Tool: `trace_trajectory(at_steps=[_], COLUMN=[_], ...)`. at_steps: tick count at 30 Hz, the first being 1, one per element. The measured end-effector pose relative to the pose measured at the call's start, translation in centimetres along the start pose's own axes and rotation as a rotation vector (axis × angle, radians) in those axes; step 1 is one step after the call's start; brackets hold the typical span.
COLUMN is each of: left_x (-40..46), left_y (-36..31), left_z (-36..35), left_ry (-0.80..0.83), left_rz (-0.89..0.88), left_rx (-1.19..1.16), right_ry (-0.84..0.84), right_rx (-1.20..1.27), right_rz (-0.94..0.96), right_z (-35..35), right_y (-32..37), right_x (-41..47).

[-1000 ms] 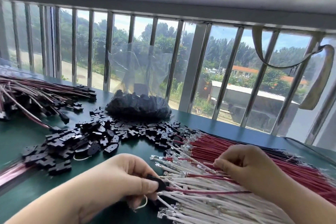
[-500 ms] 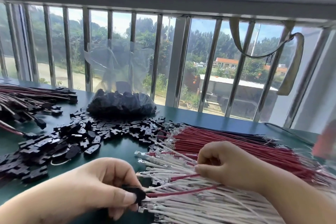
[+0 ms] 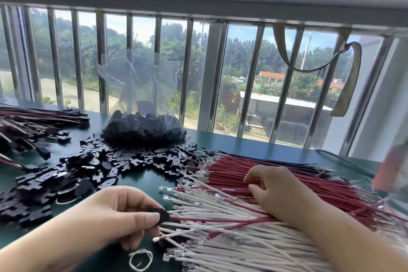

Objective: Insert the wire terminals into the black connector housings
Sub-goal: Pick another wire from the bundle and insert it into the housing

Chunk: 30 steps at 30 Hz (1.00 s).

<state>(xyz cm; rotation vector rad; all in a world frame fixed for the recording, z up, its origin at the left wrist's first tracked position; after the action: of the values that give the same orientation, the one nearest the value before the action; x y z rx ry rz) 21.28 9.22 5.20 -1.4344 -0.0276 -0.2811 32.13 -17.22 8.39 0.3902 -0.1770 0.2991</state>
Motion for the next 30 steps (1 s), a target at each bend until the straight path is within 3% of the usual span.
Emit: trace_trajectory(at_steps=[4, 8, 13, 16, 19, 27, 30], left_x=[0.0, 0.2, 0.6, 0.5, 0.5, 0.6, 0.5], left_y=[0.0, -0.8, -0.5, -0.5, -0.5, 0.0, 0.2], left_z=[0.1, -0.5, -0.4, -0.7, -0.5, -0.1, 0.1], left_ry=[-0.042, -0.032, -0.073, -0.070, -0.088, -0.113, -0.128], left_rz=[0.008, -0.015, -0.005, 0.007, 0.001, -0.003, 0.013], left_rx=[0.039, 0.044, 0.065, 0.081, 0.092, 0.090, 0.086], right_ry=[-0.099, -0.140, 0.090, 0.173, 0.043, -0.110, -0.297], right_rx=[-0.183, 0.012, -0.158, -0.340, -0.260, -0.393, -0.382], right_rz=[0.012, -0.068, -0.338, -0.254, -0.209, -0.121, -0.007], right_z=[0.0, 1.2, -0.9, -2.6, -2.3, -2.4, -1.7], right_y=[0.2, 0.0, -1.8, -2.2, -2.7, -1.8, -1.2], right_x=[0.2, 4.5, 11.5, 12.2, 12.9, 12.4, 11.7])
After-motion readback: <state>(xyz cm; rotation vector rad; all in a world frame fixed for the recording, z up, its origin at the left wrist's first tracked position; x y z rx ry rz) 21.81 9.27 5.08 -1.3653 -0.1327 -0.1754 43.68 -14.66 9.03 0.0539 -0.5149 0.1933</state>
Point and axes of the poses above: each hand's wrist, its own x-axis towards the middle knuckle, its own z-axis out of the back of the hand, y = z × x, the point moved 3 cm from there along x, towards the middle knuckle, and after that the axes turned 13 degrees about -z, right-handed, at the moved point
